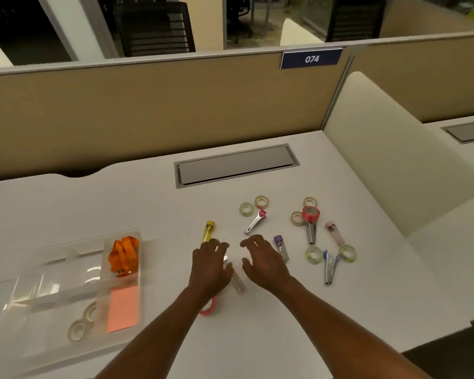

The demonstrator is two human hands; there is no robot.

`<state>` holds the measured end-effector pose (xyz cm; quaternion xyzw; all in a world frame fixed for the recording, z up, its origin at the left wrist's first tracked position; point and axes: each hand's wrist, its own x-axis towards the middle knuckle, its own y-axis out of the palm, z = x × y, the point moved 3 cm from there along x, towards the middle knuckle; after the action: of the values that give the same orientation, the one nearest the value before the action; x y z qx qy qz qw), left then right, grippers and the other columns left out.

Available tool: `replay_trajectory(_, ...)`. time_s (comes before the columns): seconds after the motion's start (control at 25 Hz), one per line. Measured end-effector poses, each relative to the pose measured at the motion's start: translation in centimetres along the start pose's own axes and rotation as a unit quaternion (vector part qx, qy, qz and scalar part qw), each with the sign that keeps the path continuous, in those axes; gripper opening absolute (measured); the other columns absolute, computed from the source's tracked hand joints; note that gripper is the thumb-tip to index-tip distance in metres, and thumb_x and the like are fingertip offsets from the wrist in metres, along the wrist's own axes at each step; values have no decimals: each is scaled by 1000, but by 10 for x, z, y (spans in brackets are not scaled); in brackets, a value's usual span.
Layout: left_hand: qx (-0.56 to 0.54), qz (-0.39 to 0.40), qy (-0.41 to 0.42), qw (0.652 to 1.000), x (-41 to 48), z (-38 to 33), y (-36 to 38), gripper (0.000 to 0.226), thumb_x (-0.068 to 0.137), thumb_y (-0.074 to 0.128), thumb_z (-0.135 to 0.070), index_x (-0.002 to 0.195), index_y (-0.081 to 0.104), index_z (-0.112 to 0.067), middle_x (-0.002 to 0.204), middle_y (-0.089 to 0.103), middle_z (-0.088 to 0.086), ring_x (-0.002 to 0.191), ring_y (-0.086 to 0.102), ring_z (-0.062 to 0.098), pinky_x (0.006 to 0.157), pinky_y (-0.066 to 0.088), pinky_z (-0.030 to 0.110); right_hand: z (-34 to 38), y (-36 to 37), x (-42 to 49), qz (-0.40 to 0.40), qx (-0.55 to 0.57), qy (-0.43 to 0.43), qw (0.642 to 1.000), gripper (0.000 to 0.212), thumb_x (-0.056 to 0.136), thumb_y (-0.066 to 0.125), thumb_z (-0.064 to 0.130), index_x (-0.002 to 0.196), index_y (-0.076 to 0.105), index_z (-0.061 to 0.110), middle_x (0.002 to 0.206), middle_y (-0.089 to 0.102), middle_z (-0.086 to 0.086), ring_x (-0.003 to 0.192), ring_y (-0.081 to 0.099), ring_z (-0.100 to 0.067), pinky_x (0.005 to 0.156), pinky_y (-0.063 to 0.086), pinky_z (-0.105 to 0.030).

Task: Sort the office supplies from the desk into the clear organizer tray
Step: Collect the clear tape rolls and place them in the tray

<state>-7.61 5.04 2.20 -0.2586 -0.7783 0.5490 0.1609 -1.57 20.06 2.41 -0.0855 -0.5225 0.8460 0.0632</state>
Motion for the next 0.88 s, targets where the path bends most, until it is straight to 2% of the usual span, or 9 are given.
replay_trajectory(0.16,21,30,23,999,32,-38,24,51,86,62,-35,133,55,-19,134,54,5,120,51,26,93,38,38,-60,-24,-2,-10,-36,68,997,42,90,55,30,131,53,22,131,52,0,114,56,-22,83,53,-35)
replay_trajectory(0.28,43,49,25,998,59,-60,38,53,86,60,-37,134,52,-18,134,52,6,118,50,28,92,38,38,-99,-41,-7,-12,-132,120,984,37,90,52,27,126,56,18,125,56,-6,105,58,-27,76,52,-38)
replay_trajectory(0.44,67,60,10,996,95,-72,47,62,87,58,-38,142,43,-14,133,52,8,113,51,30,89,41,40,-127,-53,-18,0,-205,162,965,36,73,74,22,106,67,8,100,65,-14,80,63,-29,59,50,-36)
replay_trajectory(0.6,80,59,-21,995,132,-74,48,57,87,58,-28,139,43,-12,138,50,10,113,52,31,90,44,41,-148,-48,-18,32,-210,160,964,45,86,59,28,127,53,9,116,58,-12,98,58,-28,71,49,-36)
replay_trajectory(0.64,84,62,-25,994,140,-73,48,55,86,57,-24,138,43,-10,141,48,10,114,52,32,90,44,42,-148,-49,-18,27,-210,157,965,44,82,64,26,122,58,9,109,61,-11,91,60,-27,66,50,-35)
replay_trajectory(0.76,83,64,-33,994,161,-70,50,49,85,55,-15,133,46,-8,141,48,12,115,51,32,92,42,42,-148,-46,-18,-5,-238,123,963,28,63,80,11,90,73,13,75,62,-6,59,59,-20,42,46,-30)
replay_trajectory(0.88,113,64,-22,991,172,-64,53,40,87,54,-16,126,50,-7,133,53,11,112,52,32,89,41,42,-151,-47,-14,-7,-254,117,960,23,69,76,6,90,73,15,72,61,-4,56,57,-18,41,44,-29)
